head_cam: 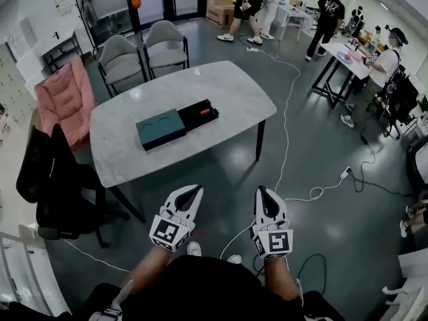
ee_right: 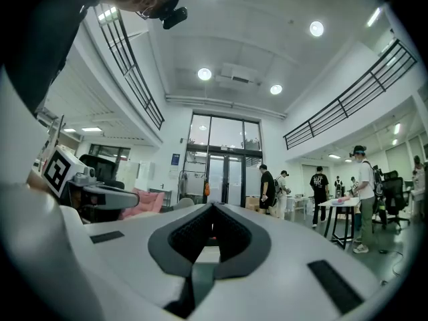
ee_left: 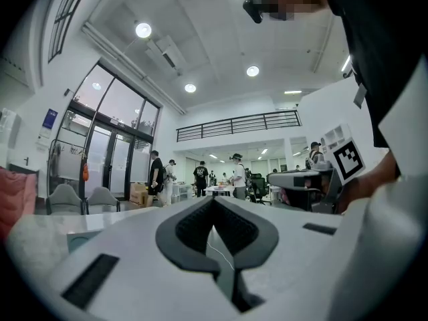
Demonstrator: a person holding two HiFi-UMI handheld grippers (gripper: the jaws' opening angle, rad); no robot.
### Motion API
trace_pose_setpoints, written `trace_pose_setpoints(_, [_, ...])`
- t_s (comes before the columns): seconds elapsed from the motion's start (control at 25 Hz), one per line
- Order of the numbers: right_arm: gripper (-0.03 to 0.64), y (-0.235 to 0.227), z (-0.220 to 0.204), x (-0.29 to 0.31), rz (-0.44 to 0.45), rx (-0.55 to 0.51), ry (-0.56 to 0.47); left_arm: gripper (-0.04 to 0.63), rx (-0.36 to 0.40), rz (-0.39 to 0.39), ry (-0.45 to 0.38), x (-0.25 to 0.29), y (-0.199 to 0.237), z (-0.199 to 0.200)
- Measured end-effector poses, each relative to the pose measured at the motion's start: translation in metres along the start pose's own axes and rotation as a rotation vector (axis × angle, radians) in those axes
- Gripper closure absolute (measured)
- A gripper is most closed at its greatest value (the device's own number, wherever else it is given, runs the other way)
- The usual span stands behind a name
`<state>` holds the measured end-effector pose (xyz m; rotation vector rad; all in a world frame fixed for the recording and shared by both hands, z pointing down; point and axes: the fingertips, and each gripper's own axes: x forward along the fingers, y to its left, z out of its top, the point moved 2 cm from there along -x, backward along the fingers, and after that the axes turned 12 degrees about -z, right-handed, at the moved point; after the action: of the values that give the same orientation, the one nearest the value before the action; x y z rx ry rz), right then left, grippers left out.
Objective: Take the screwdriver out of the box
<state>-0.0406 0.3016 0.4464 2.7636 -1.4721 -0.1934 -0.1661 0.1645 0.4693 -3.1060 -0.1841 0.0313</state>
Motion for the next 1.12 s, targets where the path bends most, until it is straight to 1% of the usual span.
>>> trace_pose_setpoints(0.32, [0.594, 0.026, 0.003, 0.022, 0.012, 0.009, -0.008, 0.591, -0.026, 0.02, -0.013, -0.016, 0.031, -0.007])
trace_pose_setpoints(0.52, [0.594, 0.044, 0.003, 0.036, 0.005, 0.0, -0.006, 0.592, -0.025, 0.009, -0.03, -0.026, 0.05, -0.006])
trace_pose_setpoints(0.76, [0.592, 0.061, 0.003, 0.043, 0.002, -0.007, -0.007, 0.591, -0.024, 0.011, -0.031, -0.04, 0.065, -0.007])
trace_pose_setpoints(0.96, [0.593, 0.066, -0.004, 0.046, 0.004, -0.004, 0.01, 0.591, -0.041, 0.02, -0.031, -0.044, 0.075, -0.012])
trace_pose_setpoints(1.12, [0.592, 0.06, -0.01, 0.056, 0.009, 0.005, 0.025, 0.591, -0.049, 0.017, -0.017, -0.034, 0.08, -0.015])
